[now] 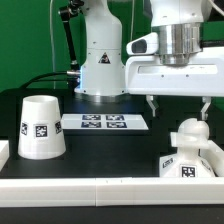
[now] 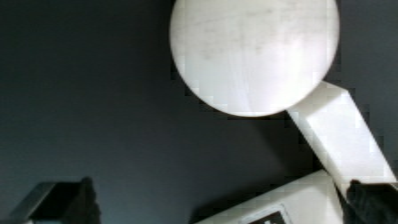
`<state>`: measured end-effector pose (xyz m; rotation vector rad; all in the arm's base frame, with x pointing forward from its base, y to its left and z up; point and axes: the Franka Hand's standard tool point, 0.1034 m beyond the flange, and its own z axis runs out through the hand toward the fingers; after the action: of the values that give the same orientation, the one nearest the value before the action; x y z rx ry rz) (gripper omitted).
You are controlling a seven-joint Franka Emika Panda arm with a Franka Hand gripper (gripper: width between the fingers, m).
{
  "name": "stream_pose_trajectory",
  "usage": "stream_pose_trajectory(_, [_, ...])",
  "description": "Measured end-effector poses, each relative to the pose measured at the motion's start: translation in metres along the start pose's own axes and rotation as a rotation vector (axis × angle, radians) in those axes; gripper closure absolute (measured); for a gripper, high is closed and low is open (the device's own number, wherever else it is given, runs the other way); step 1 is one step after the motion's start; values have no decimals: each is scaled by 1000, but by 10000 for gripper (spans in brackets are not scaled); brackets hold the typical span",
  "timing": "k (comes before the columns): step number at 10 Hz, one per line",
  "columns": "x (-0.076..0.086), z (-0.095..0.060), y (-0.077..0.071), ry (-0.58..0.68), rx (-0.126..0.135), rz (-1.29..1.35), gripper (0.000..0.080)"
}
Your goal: Assemble lamp
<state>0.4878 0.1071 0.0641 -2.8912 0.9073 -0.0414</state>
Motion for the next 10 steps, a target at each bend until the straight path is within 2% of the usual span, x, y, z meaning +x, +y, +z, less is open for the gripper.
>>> stream_pose_trajectory(1, [-1,0,-1,0,0,-1,101])
stream_pose_trajectory(3, [-16,2,-14,-6,5,7,101])
stream_pose_trajectory(4, [-16,2,-16,-2,8,0,101])
stream_pose_trajectory(6, [-14,3,-10,-23,-1,1,101])
stream_pose_trajectory(8, [-14,2,-1,-131,-31,-23,101])
stream_pose_trajectory(10, [-14,1,-7,-229,-47,-51,101])
